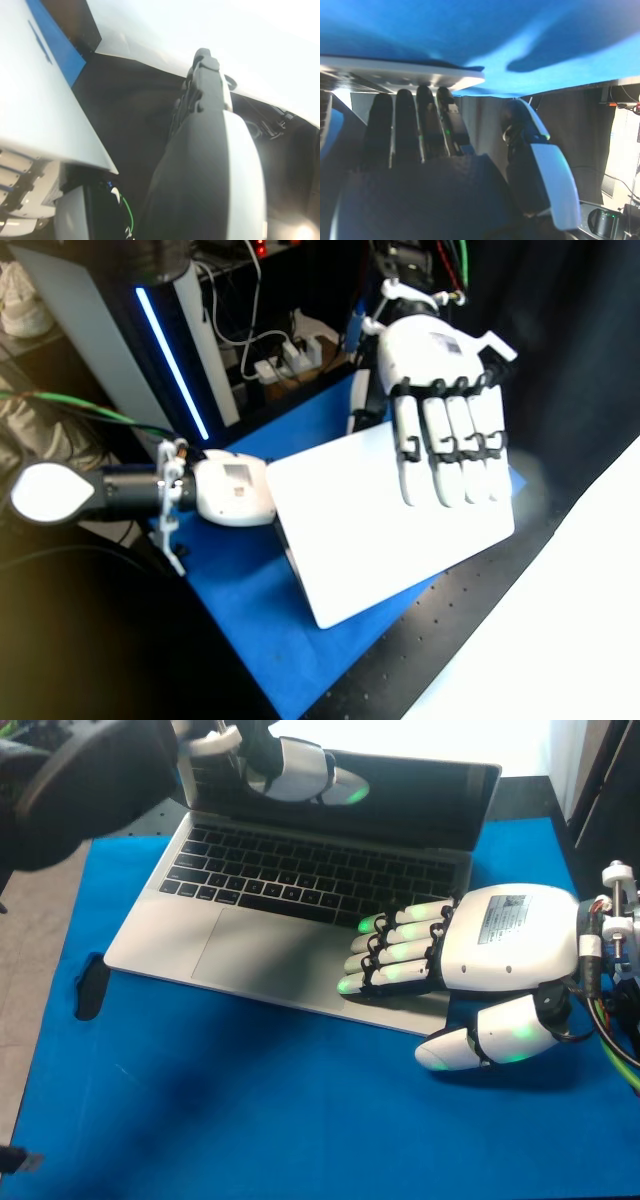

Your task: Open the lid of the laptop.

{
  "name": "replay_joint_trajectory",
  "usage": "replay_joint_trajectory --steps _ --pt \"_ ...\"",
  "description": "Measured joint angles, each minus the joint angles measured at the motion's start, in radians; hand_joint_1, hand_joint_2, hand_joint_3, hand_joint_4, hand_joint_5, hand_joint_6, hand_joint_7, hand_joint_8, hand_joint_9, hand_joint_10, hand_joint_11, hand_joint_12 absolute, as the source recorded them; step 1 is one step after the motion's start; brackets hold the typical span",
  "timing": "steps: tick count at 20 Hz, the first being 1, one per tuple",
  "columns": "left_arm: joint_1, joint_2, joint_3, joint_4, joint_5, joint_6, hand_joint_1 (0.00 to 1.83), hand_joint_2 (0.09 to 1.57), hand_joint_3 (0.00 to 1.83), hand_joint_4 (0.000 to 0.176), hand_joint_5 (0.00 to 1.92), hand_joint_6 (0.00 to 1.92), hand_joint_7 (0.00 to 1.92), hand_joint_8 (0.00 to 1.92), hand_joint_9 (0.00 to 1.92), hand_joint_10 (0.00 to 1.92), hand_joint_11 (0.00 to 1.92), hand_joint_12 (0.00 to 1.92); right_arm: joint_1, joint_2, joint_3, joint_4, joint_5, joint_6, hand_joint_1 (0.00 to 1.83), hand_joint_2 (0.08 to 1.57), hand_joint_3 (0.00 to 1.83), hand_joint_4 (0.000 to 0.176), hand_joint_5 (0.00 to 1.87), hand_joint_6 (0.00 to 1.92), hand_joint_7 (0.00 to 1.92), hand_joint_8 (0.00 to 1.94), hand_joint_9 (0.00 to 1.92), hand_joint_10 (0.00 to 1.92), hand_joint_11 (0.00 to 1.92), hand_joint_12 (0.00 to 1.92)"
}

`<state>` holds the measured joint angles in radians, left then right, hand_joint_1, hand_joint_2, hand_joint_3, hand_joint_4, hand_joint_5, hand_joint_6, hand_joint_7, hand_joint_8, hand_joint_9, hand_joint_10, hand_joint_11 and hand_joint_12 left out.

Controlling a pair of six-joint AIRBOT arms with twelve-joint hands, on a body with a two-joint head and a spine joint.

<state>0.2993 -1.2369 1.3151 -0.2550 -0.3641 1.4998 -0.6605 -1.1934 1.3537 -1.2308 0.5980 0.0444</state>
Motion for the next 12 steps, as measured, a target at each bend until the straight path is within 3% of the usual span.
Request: replay_joint_trajectory --steps 2,3,4,5,6,8,11,12 --pt "-0.022 -0.02 0.032 -0.002 0.031 -0.004 0.99 1.13 0.0 0.0 0.05 0.01 0.0 0.0 0.0 0.0 0.0 0.0 0.0 0.0 0.0 0.0 0.0 0.0 0.0 1.33 0.0 0.0 0.19 0.0 0.17 0.0 0.09 0.0 0.01 0.0" --pt "-0.034 -0.031 0.053 -0.001 0.042 -0.004 0.98 1.13 0.0 0.0 0.03 0.0 0.0 0.0 0.0 0.0 0.0 0.0 0.0 -0.001 0.0 0.0 -0.001 0.0 0.0 1.33 0.0 0.0 0.17 0.0 0.13 0.0 0.05 0.0 0.0 0.0" --pt "-0.048 -0.051 0.087 -0.012 0.061 -0.009 1.05 1.1 0.0 0.017 0.12 0.04 0.0 0.0 0.0 0.0 0.0 0.0 0.0 -0.002 0.0 -0.001 -0.002 0.001 0.0 1.34 0.0 0.0 0.17 0.0 0.13 0.0 0.05 0.0 0.0 0.0" --pt "-0.058 -0.064 0.112 -0.027 0.075 -0.014 1.05 1.1 0.0 0.017 0.12 0.04 0.0 0.0 0.0 0.0 0.0 0.0 0.0 -0.005 0.0 -0.001 -0.002 0.001 0.0 1.34 0.0 0.0 0.17 0.0 0.13 0.0 0.05 0.0 0.0 0.0" --pt "-0.069 -0.078 0.141 -0.035 0.093 -0.018 1.03 1.09 0.0 0.042 0.02 0.01 0.0 0.0 0.0 0.0 0.0 0.0 0.0 -0.007 0.0 -0.002 -0.001 0.002 0.0 1.34 0.0 0.0 0.17 0.0 0.14 0.0 0.05 0.0 0.0 0.0" --pt "-0.086 -0.101 0.185 -0.045 0.121 -0.018 0.94 1.12 0.0 0.048 0.0 0.0 0.0 0.0 0.0 0.0 0.0 0.0 0.0 -0.008 0.0 -0.004 0.002 0.002 0.0 1.33 0.0 0.0 0.18 0.01 0.15 0.01 0.07 0.01 0.0 0.0" --pt "-0.113 -0.146 0.266 -0.059 0.169 -0.017 0.83 1.14 0.01 0.01 0.0 0.0 0.0 0.0 0.0 0.0 0.0 0.0 0.0 -0.008 0.003 -0.005 0.004 0.003 0.0 1.33 0.0 0.0 0.18 0.0 0.15 0.01 0.07 0.01 0.01 0.0" --pt "-0.12 -0.157 0.282 -0.066 0.18 -0.001 0.83 1.14 0.01 0.01 0.0 0.0 0.0 0.0 0.0 0.0 0.0 0.0 0.0 -0.008 0.004 -0.008 0.006 0.003 0.0 1.33 0.0 0.0 0.18 0.0 0.15 0.01 0.07 0.01 0.01 0.0"
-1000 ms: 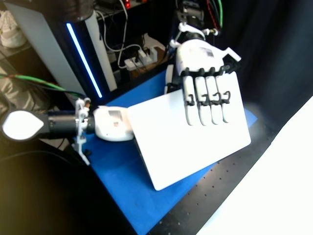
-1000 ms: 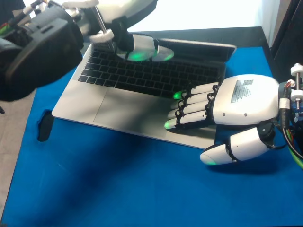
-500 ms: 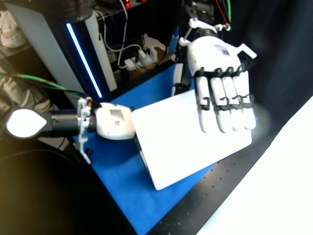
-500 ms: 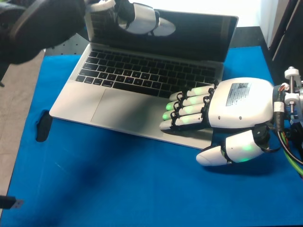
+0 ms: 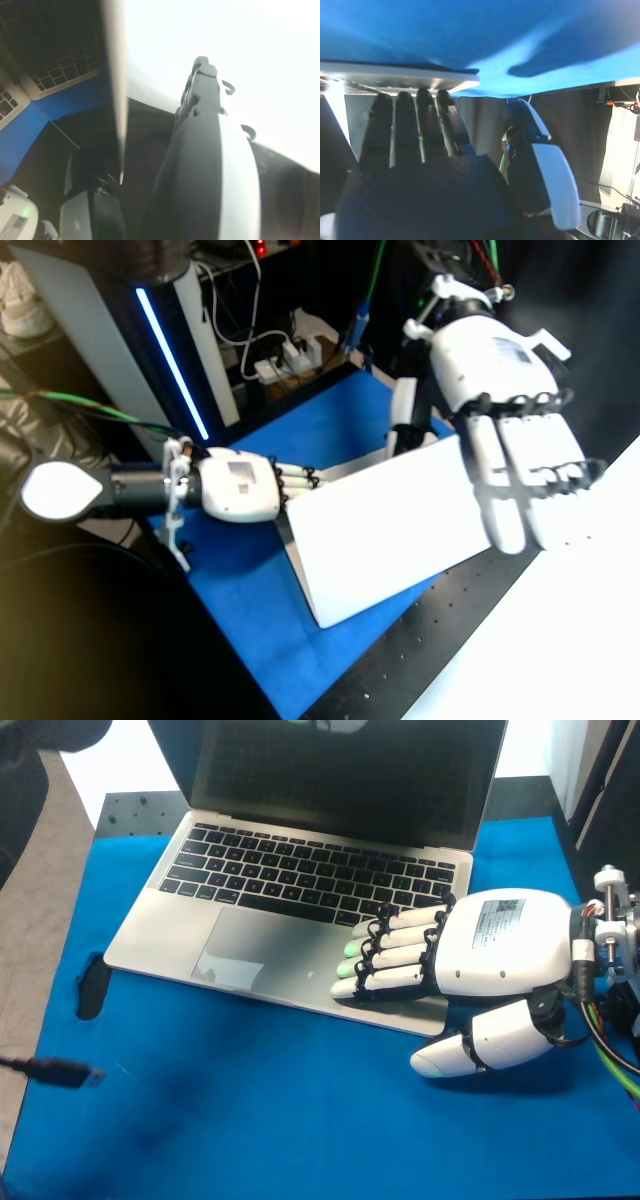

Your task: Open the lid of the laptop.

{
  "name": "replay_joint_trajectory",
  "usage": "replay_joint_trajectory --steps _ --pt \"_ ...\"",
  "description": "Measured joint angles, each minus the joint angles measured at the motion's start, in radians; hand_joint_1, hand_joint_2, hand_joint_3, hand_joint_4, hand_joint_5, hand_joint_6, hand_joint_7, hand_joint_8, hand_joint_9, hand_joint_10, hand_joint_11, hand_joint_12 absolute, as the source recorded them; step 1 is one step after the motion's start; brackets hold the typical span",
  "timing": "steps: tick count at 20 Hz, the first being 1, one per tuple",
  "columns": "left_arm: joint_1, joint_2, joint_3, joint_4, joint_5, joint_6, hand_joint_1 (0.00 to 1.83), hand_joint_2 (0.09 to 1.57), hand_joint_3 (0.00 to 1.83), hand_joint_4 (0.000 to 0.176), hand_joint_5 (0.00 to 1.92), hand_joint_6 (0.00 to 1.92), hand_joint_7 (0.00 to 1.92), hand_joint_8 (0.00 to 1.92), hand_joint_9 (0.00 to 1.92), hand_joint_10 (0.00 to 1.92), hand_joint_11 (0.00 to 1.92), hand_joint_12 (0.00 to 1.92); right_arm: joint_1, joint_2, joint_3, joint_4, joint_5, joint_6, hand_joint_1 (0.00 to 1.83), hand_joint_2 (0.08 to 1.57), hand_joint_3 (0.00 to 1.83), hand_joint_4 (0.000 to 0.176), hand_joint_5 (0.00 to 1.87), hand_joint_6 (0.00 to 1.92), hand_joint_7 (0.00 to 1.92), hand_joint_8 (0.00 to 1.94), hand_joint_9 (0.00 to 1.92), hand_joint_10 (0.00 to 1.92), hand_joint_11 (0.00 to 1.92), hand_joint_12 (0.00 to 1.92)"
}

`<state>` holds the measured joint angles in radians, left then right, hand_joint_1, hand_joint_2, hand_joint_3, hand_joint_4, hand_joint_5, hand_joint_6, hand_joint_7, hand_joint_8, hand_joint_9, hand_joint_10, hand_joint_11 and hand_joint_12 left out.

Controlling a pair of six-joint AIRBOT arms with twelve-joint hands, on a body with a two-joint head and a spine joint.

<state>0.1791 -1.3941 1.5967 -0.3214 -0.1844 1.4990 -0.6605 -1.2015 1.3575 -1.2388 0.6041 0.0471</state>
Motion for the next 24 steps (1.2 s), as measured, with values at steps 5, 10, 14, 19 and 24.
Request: replay_joint_trajectory --steps 5,10,14,19,24 --pt "-0.006 -0.056 0.085 -0.106 0.011 0.106 0.76 1.13 0.0 0.0 0.0 0.0 0.0 0.0 0.0 0.0 0.0 0.0 0.0 -0.013 0.02 -0.003 0.023 0.001 0.0 1.32 0.0 0.0 0.18 0.0 0.16 0.01 0.09 0.01 0.03 0.01" --pt "-0.012 -0.141 0.241 -0.159 0.078 0.105 0.79 1.12 0.0 0.004 0.0 0.0 0.0 0.0 0.0 0.0 0.0 0.0 0.0 -0.02 0.031 -0.004 0.036 0.001 0.0 1.31 0.0 0.0 0.21 0.01 0.2 0.02 0.13 0.02 0.03 0.01" --pt "-0.028 -0.204 0.358 -0.433 0.153 0.401 0.89 1.09 0.0 0.012 0.0 0.0 0.0 0.0 0.0 0.0 0.0 0.0 0.006 -0.034 0.05 -0.007 0.055 0.001 0.0 1.31 0.0 0.0 0.22 0.01 0.21 0.01 0.13 0.01 0.02 0.01" --pt "-0.042 -0.224 0.402 -0.603 0.187 0.62 0.83 1.1 0.0 0.0 0.0 0.0 0.0 0.0 0.0 0.0 0.0 0.0 0.01 -0.044 0.058 -0.011 0.065 0.001 0.0 1.32 0.0 0.0 0.22 0.01 0.2 0.01 0.12 0.0 0.0 0.0" --pt "-0.038 -0.237 0.435 -0.658 0.187 0.624 0.88 1.06 0.0 0.0 0.0 0.0 0.0 0.0 0.0 0.0 0.0 0.0 0.014 -0.049 0.06 -0.011 0.066 0.001 0.0 1.31 0.0 0.0 0.22 0.0 0.2 0.0 0.12 0.0 0.0 0.0"
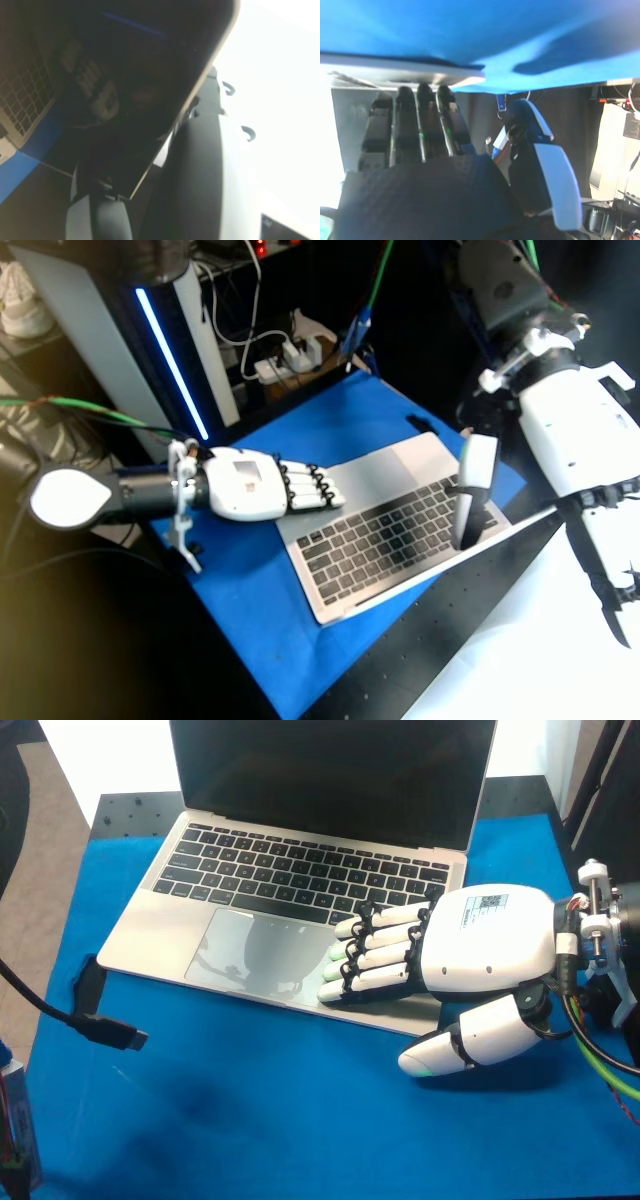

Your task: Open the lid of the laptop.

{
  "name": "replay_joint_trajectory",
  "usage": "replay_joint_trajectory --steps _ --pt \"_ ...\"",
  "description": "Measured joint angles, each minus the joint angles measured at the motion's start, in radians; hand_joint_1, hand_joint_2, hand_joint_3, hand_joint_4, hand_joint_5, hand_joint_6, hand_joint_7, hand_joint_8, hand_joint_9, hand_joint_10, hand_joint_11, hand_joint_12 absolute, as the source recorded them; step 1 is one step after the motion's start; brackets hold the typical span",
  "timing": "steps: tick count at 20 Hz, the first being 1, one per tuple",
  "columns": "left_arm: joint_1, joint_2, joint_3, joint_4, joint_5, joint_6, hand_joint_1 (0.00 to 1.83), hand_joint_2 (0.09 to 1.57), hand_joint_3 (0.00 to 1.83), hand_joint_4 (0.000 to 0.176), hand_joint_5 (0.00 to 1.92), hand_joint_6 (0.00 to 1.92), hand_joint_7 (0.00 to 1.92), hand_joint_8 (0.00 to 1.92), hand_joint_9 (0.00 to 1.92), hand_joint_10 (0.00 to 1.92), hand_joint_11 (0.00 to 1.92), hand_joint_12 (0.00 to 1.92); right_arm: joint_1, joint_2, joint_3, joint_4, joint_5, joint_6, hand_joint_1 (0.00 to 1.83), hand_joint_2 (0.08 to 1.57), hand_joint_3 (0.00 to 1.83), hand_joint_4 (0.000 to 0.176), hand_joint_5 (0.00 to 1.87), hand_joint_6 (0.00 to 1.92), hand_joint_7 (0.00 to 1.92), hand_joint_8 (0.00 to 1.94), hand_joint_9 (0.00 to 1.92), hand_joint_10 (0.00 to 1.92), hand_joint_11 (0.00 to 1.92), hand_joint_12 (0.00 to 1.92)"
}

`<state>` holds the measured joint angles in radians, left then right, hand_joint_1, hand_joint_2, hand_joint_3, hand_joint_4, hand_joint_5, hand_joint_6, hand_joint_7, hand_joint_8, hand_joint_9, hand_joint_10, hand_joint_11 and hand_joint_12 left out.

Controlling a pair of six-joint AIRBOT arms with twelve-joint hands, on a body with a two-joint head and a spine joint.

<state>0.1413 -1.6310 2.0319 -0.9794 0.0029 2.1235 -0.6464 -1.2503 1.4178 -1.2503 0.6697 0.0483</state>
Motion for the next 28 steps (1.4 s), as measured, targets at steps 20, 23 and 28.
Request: replay_joint_trajectory --steps 20,23,28 --pt "0.233 0.475 -0.694 0.772 -0.532 -0.794 0.57 1.01 0.0 0.0 0.0 0.0 0.0 0.0 0.0 0.0 0.0 0.0 -0.008 0.034 -0.02 0.16 0.009 0.047 0.0 1.39 0.01 0.0 0.23 0.0 0.23 0.01 0.15 0.01 0.06 0.02" --pt "0.27 0.566 -0.785 0.813 -0.644 -0.797 0.61 1.02 0.0 0.0 0.0 0.0 0.0 0.0 0.0 0.0 0.02 0.01 -0.008 0.08 -0.02 0.218 0.001 0.045 0.0 1.39 0.0 0.0 0.21 0.0 0.19 0.0 0.12 0.0 0.04 0.01" --pt "0.34 0.708 -0.917 0.86 -0.787 -0.813 0.63 1.02 0.0 0.0 0.0 0.0 0.16 0.02 0.21 0.04 0.0 0.96 -0.008 0.187 -0.068 0.376 0.001 -0.016 0.0 1.36 0.0 0.0 0.18 0.01 0.15 0.0 0.06 0.0 0.02 0.0"
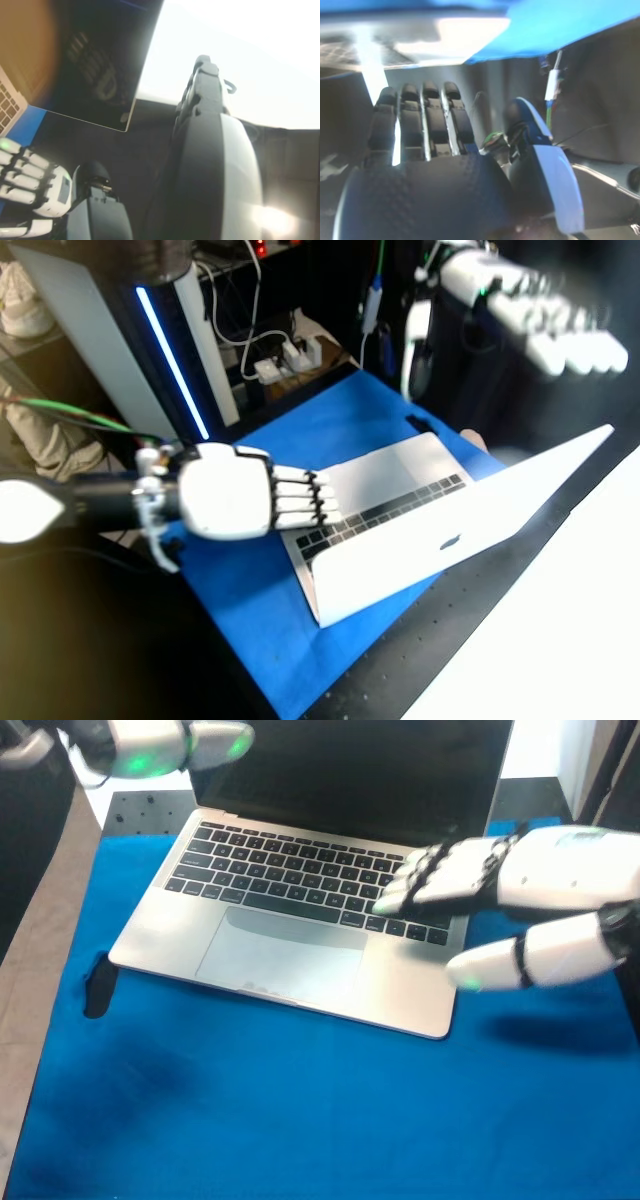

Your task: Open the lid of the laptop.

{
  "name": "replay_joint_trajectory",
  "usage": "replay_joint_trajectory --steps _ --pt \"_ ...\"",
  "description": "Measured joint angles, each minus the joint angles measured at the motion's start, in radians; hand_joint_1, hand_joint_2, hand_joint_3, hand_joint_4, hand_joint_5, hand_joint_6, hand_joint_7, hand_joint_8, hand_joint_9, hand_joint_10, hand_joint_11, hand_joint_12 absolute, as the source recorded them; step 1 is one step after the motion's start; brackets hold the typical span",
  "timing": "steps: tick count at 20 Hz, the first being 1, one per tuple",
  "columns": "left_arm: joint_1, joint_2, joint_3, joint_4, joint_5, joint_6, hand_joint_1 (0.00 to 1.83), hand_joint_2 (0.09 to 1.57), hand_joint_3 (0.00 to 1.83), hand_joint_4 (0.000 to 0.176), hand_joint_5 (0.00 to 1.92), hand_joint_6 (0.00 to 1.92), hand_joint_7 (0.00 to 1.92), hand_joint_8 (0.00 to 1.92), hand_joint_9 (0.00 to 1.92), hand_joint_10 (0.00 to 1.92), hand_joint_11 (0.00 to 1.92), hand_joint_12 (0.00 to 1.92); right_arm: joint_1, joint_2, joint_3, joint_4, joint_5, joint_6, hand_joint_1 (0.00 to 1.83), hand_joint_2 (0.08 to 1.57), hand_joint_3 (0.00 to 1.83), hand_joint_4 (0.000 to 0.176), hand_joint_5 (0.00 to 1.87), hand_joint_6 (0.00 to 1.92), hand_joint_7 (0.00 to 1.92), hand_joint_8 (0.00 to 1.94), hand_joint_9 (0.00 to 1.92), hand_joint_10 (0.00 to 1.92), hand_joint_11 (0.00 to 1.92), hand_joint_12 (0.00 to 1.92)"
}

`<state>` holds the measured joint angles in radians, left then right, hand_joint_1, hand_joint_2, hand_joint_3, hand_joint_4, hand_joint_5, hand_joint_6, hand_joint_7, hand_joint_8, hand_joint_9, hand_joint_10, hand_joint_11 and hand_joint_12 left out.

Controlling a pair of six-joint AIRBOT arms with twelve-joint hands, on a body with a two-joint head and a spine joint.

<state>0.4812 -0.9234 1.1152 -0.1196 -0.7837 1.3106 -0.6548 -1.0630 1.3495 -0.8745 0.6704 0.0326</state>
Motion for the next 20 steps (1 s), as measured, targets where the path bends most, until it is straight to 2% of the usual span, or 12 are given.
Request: replay_joint_trajectory --steps 1,2,4,7,9,11,13,14,15,17,18,20 --pt "0.027 0.02 -0.017 0.005 -0.028 -0.029 0.6 1.02 0.01 0.0 0.0 0.0 0.03 0.0 0.04 0.03 0.0 0.19 -0.005 0.023 -0.015 0.064 0.008 -0.043 0.0 1.34 0.0 0.0 0.17 0.0 0.14 0.0 0.05 0.0 0.01 0.0" --pt "0.075 0.05 -0.042 0.005 -0.079 -0.078 0.61 1.01 0.0 0.0 0.01 0.01 0.01 0.0 0.01 0.01 0.0 0.04 -0.01 0.055 -0.032 0.154 0.03 -0.104 0.0 1.35 0.0 0.0 0.19 0.01 0.14 0.0 0.05 0.0 0.01 0.0" --pt "0.172 0.106 -0.094 -0.024 -0.185 -0.104 0.64 1.0 0.0 0.0 0.04 0.01 0.02 0.01 0.0 0.0 0.0 0.0 -0.026 0.098 -0.047 0.304 0.088 -0.143 0.0 1.37 0.0 0.0 0.22 0.02 0.17 0.01 0.08 0.01 0.04 0.02" --pt "0.262 0.134 -0.141 -0.035 -0.3 -0.114 0.62 1.04 0.01 0.0 0.03 0.0 0.09 0.02 0.02 0.01 0.0 0.0 -0.106 0.127 -0.087 0.515 0.214 -0.268 0.0 1.38 0.0 0.0 0.21 0.01 0.2 0.02 0.1 0.01 0.02 0.01" --pt "0.331 0.135 -0.157 -0.048 -0.357 -0.153 0.6 1.06 0.02 0.0 0.01 0.0 0.04 0.0 0.0 0.0 0.0 0.0 -0.215 0.154 -0.129 0.703 0.379 -0.335 0.07 1.38 0.0 0.0 0.24 0.01 0.22 0.01 0.11 0.01 0.05 0.02" --pt "0.378 0.134 -0.159 -0.073 -0.407 -0.192 0.61 1.03 0.0 0.0 0.02 0.0 0.01 0.0 0.0 0.0 0.0 0.0 -0.342 0.163 -0.145 0.901 0.562 -0.345 0.1 1.33 0.0 0.0 0.29 0.01 0.22 0.0 0.09 0.0 0.02 0.01" --pt "0.397 0.122 -0.159 -0.117 -0.448 -0.2 0.57 1.04 0.0 0.0 0.04 0.01 0.07 0.02 0.0 0.0 0.0 0.0 -0.447 0.164 -0.168 1.077 0.715 -0.346 0.08 1.37 0.01 0.0 0.27 0.0 0.26 0.01 0.15 0.01 0.09 0.05" --pt "0.401 0.114 -0.157 -0.135 -0.452 -0.203 0.52 1.09 0.01 0.0 0.03 0.0 0.08 0.01 0.0 0.0 0.0 0.0 -0.492 0.164 -0.178 1.137 0.783 -0.346 0.04 1.36 0.0 0.0 0.28 0.0 0.27 0.01 0.14 0.0 0.05 0.03" --pt "0.417 0.103 -0.145 -0.131 -0.46 -0.235 0.47 1.15 0.02 0.0 0.01 0.0 0.04 0.0 0.0 0.0 0.0 0.0 -0.531 0.164 -0.187 1.181 0.846 -0.347 0.09 1.37 0.0 0.0 0.28 0.0 0.27 0.0 0.13 0.0 0.02 0.02" --pt "0.46 0.092 -0.141 -0.136 -0.494 -0.28 0.4 1.12 0.0 0.0 0.02 0.01 0.0 0.0 0.0 0.0 0.0 0.0 -0.58 0.164 -0.211 1.241 0.933 -0.347 0.22 1.37 0.0 0.0 0.26 0.0 0.23 0.0 0.12 0.0 0.01 0.0" --pt "0.498 0.09 -0.16 -0.156 -0.535 -0.283 0.54 1.14 0.0 0.0 0.1 0.01 0.04 0.0 0.01 0.0 0.0 0.0 -0.585 0.164 -0.227 1.261 0.96 -0.347 0.16 1.37 0.0 0.0 0.22 0.0 0.18 0.0 0.09 0.0 0.0 0.0" --pt "0.584 0.1 -0.199 -0.158 -0.655 -0.285 0.21 1.19 0.02 0.0 0.06 0.0 0.03 0.0 0.0 0.0 0.0 0.0 -0.585 0.164 -0.229 1.243 0.966 -0.347 0.03 1.39 0.01 0.0 0.13 0.0 0.11 0.0 0.04 0.0 0.0 0.0"
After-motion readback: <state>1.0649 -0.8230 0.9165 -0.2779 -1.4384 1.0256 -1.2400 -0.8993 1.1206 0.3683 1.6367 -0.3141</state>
